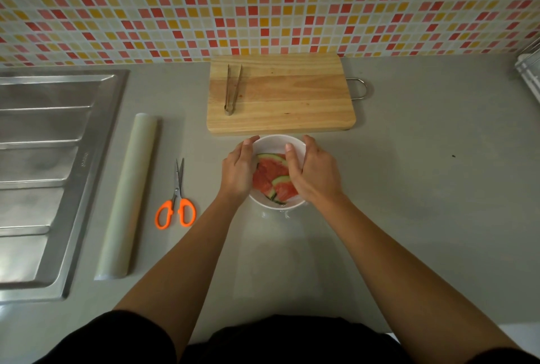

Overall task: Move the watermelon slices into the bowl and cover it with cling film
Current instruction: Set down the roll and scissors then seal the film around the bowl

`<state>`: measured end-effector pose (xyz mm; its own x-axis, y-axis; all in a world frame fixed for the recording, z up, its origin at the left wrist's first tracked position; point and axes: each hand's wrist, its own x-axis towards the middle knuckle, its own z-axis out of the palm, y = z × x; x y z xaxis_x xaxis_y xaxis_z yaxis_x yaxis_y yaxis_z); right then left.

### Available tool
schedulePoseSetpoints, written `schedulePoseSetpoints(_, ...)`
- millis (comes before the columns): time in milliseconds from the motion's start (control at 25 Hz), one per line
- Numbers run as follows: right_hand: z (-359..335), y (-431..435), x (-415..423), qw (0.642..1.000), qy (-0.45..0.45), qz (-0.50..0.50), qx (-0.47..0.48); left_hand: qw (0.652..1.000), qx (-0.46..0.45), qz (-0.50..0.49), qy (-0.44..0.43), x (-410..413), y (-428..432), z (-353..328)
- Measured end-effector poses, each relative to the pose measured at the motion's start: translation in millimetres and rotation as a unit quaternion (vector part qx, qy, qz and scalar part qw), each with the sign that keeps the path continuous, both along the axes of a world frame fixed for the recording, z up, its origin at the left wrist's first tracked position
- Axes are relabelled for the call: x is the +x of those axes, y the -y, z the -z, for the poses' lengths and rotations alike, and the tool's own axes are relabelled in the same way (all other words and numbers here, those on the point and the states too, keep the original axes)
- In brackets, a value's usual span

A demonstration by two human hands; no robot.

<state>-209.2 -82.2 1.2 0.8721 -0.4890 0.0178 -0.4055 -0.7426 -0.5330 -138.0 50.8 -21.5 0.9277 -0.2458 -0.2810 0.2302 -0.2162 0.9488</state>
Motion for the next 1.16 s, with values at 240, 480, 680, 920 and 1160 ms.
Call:
schedulePoseSetpoints(240,-9,5,-15,0.992,0.079,0.081,0.059,1.000,0.012,-0.014,-0.012,1,-1,-4)
schedulePoseSetpoints(480,-4,-5,-23,0.980,0.046,0.068,0.180,0.999,-0.011,-0.018,-0.027,-7,0,-7)
schedulePoseSetpoints(680,-2,3,-19,0.969,0.029,0.089,0.231,0.998,0.000,-0.055,-0.010,-16,2,-7)
schedulePoseSetpoints(920,0,0,-12,0.979,-0.036,0.070,0.189,0.998,0.032,-0.060,-0.007,-15,1,-10)
schedulePoseSetpoints(1160,-2,-16,-28,0.961,0.082,0.118,0.238,0.998,-0.020,-0.045,-0.036,-22,-6,-10)
